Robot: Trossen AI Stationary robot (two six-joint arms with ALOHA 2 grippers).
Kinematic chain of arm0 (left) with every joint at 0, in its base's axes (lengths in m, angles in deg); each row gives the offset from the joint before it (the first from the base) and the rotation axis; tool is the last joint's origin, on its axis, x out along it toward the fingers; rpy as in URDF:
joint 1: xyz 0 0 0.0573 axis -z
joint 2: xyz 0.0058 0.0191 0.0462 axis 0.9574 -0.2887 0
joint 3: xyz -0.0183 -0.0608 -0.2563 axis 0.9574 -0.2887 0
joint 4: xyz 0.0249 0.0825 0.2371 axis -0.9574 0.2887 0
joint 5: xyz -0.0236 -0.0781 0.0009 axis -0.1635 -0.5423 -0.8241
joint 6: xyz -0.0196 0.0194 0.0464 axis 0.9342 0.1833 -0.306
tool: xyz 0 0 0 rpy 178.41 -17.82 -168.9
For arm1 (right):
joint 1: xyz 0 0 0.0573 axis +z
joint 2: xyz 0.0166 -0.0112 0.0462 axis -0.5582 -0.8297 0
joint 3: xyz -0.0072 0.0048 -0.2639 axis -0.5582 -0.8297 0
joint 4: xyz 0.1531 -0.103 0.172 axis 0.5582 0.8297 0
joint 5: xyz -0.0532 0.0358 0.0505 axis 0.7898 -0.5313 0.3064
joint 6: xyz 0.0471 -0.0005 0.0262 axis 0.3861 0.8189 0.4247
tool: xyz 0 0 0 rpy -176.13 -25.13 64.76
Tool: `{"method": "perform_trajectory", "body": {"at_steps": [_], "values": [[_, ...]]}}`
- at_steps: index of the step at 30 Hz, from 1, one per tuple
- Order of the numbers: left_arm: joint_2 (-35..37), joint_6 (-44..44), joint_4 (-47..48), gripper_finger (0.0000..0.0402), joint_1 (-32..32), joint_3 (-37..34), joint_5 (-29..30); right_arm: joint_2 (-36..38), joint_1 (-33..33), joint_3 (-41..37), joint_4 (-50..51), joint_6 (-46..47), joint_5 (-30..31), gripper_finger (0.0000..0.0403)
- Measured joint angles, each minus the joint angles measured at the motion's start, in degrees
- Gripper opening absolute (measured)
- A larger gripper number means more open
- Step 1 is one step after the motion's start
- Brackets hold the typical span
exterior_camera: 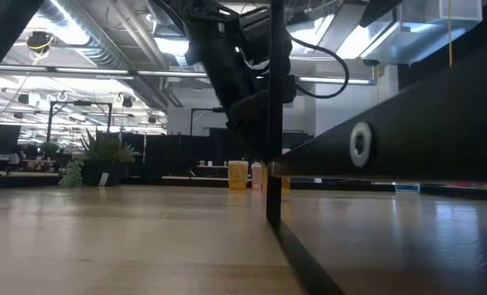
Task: Pick and place medicine bottles onto shelf by color
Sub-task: Put the bottom orange pill bottle on the shelf aligned with the other orange pill bottle
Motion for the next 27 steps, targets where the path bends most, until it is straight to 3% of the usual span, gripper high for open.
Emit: {"method": "perform_trajectory", "body": {"at_steps": [27], "values": [[0.0,1.8,1.7,0.0185,0.0,0.0,0.1,0.0,0.0,0.0,0.0,0.4,0.0,0.0242]]}}
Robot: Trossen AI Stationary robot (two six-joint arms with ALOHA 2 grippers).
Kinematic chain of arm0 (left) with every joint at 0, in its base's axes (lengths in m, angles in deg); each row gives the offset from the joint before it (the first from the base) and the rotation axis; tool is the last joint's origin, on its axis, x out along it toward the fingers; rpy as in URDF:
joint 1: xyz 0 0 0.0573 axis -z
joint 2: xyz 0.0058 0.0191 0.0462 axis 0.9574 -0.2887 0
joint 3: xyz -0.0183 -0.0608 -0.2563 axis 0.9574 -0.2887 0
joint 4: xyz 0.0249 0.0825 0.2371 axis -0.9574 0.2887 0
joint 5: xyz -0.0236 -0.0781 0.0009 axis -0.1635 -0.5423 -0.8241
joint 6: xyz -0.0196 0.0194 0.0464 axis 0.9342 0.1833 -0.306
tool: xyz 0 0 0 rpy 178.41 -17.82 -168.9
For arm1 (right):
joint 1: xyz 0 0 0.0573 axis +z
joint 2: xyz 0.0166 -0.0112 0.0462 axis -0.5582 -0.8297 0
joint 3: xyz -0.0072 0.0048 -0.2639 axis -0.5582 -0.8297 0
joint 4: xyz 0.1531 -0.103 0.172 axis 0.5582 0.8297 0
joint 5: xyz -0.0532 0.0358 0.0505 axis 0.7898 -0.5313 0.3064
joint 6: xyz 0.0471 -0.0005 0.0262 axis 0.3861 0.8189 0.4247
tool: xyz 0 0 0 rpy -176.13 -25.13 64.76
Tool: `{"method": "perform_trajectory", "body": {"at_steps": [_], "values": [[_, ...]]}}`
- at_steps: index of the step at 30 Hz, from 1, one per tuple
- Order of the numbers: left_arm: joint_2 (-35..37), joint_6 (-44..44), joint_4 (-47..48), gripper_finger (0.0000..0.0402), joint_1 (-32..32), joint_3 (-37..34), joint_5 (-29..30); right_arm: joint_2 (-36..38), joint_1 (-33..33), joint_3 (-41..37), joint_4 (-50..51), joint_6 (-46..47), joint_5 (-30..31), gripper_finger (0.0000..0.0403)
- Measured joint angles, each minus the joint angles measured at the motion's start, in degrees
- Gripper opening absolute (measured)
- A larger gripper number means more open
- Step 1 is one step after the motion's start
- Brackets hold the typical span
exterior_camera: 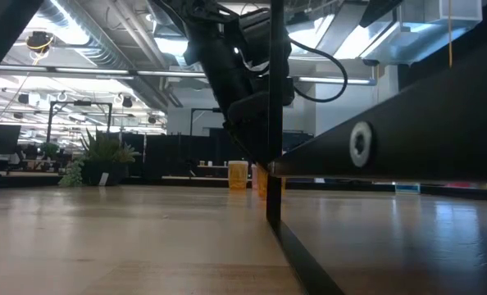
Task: Pick and place medicine bottles onto shelf by color
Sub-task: Put the bottom orange pill bottle on the shelf aligned with the other orange pill bottle
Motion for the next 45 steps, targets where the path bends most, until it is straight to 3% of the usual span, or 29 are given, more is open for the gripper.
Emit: {"method": "perform_trajectory", "body": {"at_steps": [13,29,39,45], "values": [[0.0,1.6,0.3,0.0216,0.0,0.0,0.0,0.0,0.0,0.0,0.0,-0.1,0.0,0.0242],[1.5,2.7,2.2,0.0332,0.1,-0.1,0.7,0.0,0.0,0.0,0.0,0.0,0.0,0.0242],[7.1,2.7,4.6,0.034,1.0,-0.1,3.4,0.0,0.0,0.0,-1.1,0.0,0.0,0.0242],[13.4,4.1,12.1,0.0341,3.2,0.0,3.6,0.0,0.0,0.0,-1.4,0.0,0.0,0.0242]]}}
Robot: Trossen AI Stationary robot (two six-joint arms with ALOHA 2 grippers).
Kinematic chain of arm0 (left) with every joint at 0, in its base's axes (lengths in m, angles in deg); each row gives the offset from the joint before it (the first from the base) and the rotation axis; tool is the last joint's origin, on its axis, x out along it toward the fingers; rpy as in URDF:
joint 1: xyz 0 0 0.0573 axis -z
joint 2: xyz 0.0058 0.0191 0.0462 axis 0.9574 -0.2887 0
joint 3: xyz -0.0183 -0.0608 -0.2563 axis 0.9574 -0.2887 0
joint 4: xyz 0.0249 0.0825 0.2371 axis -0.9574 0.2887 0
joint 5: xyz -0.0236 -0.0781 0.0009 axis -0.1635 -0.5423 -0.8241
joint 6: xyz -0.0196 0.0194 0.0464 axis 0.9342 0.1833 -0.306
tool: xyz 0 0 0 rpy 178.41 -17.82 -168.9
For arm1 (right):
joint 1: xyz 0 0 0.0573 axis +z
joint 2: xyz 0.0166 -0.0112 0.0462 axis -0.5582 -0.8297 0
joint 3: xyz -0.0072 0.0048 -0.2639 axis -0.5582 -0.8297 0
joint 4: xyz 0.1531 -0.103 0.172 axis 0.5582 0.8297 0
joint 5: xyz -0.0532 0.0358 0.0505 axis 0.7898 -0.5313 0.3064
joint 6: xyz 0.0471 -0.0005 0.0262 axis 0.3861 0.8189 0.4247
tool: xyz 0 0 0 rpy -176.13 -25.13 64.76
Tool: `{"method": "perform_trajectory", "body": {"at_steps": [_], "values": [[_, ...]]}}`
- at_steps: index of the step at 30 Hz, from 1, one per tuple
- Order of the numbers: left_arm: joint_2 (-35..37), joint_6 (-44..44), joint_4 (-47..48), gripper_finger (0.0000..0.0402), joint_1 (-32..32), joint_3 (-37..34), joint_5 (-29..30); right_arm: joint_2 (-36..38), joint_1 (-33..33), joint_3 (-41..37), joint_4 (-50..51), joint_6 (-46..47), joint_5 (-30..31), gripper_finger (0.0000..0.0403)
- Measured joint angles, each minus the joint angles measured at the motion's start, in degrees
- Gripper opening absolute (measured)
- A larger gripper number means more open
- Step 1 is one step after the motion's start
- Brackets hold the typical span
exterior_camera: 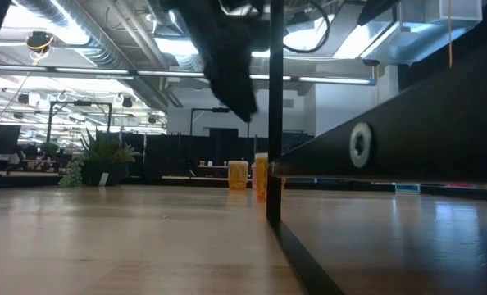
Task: Pick and place medicine bottles onto shelf by color
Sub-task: Put the bottom orange pill bottle on the shelf aligned with the other orange pill bottle
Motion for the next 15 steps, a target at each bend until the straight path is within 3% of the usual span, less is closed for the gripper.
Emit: {"method": "perform_trajectory", "body": {"at_steps": [5,15], "values": [[4.7,3.0,2.8,0.0341,3.7,-0.1,1.7,0.0,0.0,0.0,0.0,0.0,0.0,0.0242],[11.3,15.3,12.8,0.0341,16.0,0.0,18.6,0.0,0.0,0.0,0.0,0.0,0.0,0.0242]]}}
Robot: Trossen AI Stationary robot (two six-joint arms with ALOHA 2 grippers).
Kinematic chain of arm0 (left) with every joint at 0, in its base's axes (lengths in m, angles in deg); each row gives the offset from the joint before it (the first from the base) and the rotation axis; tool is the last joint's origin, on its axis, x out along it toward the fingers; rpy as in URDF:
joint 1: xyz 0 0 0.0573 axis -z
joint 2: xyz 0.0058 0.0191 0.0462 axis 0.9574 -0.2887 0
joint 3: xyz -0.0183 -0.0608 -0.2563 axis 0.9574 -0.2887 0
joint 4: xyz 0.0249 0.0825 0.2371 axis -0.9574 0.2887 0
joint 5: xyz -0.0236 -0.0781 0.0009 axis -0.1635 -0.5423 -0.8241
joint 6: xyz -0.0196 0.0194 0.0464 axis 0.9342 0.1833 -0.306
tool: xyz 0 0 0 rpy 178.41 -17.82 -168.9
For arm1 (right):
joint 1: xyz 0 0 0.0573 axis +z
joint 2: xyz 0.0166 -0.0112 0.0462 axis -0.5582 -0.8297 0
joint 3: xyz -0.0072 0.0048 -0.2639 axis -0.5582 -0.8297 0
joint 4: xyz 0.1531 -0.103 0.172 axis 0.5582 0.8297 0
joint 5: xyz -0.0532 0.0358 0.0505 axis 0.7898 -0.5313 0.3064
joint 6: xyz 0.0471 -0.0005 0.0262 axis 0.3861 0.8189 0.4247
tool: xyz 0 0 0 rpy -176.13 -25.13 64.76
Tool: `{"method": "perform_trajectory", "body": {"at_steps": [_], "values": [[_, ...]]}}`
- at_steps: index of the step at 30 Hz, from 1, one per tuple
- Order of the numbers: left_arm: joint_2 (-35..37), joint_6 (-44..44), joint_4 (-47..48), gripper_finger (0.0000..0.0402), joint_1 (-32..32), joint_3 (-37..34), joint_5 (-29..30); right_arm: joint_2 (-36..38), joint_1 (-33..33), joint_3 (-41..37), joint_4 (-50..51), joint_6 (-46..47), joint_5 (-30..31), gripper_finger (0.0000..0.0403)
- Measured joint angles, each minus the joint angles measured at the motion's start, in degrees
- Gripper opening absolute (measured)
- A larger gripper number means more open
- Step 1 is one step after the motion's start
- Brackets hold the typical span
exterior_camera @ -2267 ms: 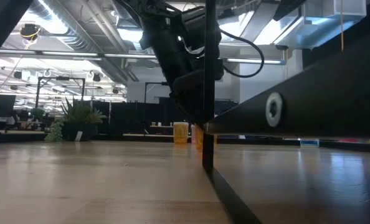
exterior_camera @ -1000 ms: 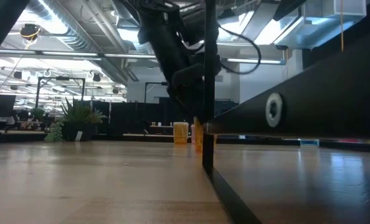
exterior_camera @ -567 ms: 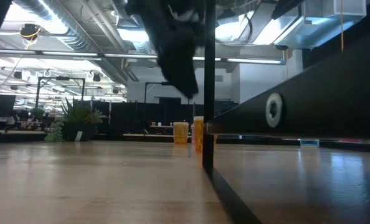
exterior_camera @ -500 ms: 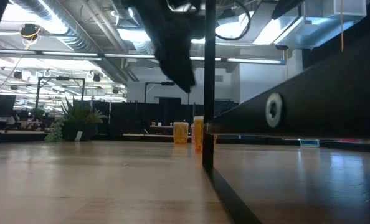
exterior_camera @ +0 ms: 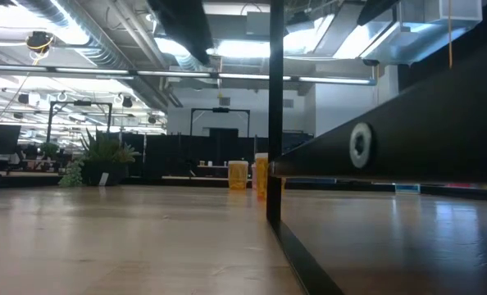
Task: Pick and place medicine bottles onto shelf by color
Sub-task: Put the bottom orange pill bottle on the shelf aligned with the other orange pill bottle
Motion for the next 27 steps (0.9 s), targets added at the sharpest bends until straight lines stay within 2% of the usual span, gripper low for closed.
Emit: {"method": "perform_trajectory", "body": {"at_steps": [7,19,23,27], "values": [[0.7,4.5,1.5,0.0341,7.6,0.0,3.2,0.0,0.0,0.0,-1.5,-0.1,0.0,0.0242],[0.6,17.9,12.1,0.0341,15.1,0.0,18.9,0.0,0.0,0.0,-6.1,0.0,0.0,0.0242],[0.7,19.1,13.6,0.0341,16.5,0.0,23.7,0.0,-0.1,0.0,-7.1,0.0,1.2,0.0242],[2.6,19.2,16.3,0.0341,17.7,0.0,25.3,-0.1,-0.3,0.0,-7.2,-0.1,1.5,0.0242]]}}
